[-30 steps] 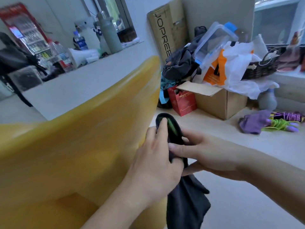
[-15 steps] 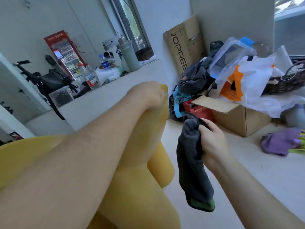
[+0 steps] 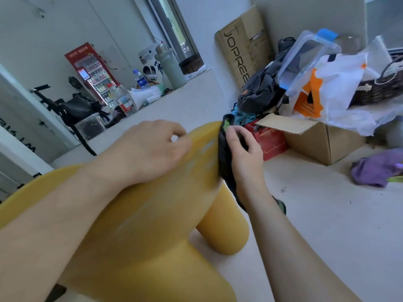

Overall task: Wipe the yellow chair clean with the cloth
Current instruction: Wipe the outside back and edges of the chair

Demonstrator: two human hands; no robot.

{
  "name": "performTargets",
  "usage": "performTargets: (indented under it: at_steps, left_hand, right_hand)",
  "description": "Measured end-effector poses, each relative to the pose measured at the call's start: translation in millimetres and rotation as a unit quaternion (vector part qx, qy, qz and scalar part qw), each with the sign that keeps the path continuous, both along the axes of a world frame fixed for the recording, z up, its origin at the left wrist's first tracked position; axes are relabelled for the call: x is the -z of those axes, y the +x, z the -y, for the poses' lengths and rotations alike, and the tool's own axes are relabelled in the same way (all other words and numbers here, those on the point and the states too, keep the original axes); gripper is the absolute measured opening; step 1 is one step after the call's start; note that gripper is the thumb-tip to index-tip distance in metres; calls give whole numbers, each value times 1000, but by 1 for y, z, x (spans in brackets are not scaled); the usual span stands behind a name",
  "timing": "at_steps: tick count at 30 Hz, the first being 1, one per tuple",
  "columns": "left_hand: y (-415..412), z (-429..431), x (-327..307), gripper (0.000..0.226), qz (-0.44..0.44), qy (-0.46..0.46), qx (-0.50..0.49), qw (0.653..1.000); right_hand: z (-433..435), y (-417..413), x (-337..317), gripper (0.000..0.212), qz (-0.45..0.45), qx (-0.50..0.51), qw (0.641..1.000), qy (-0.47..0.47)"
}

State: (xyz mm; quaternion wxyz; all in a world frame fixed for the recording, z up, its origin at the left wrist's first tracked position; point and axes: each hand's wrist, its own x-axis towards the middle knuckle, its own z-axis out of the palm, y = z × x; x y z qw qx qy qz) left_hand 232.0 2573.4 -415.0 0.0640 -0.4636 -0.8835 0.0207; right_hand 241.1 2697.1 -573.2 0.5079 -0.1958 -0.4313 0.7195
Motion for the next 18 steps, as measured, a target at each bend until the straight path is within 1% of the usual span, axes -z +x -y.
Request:
performTargets:
  at_steps: [1,3,4,6,7,8,9,11,12,15,16,17,18]
  left_hand:
    - [-2,-8,3,36,36,27,-5,999]
    - [-7,-22,6,45,92,40,-17,995]
    - [-10,-27,6,49,98,38,-19,994]
    - [-13,-34,7,51,85,29,-8,996]
    - [-14,-34,7,48,78,27,3,997]
    - [-14,-34,8,39,73,30,13,997]
    - [-13,-32,9,30,65,31,19,997]
    - [-14,-33,11,23,58,28,23,998]
    - [-16,-34,11,23,61,28,23,997]
    - [-21,-36,12,21,87,35,20,995]
    - [-23,-37,12,19,95,40,16,995]
    - [-25,-38,12,19,102,50,12,993]
    - [-26,-38,12,20,107,61,8,992]
  right_hand:
    - [11,-2,1,20,28,39,999,8]
    - [44,1,2,23,37,86,995,-34]
    - [60,4,3,25,32,84,995,-49]
    - [81,6,0,30,25,67,996,-47]
    - [80,5,-2,31,25,73,996,-36]
    - [70,4,-6,31,23,88,995,-26]
    - [55,1,-10,29,19,107,994,-19]
    - [23,-10,-9,22,0,132,991,-26]
    - [13,-19,0,21,-1,129,990,-51]
    - [16,-38,38,26,1,50,984,-171]
    - [21,-38,45,24,-1,34,980,-194]
    - [26,-35,42,21,-2,41,981,-190]
    - [30,-30,30,18,-11,67,984,-164]
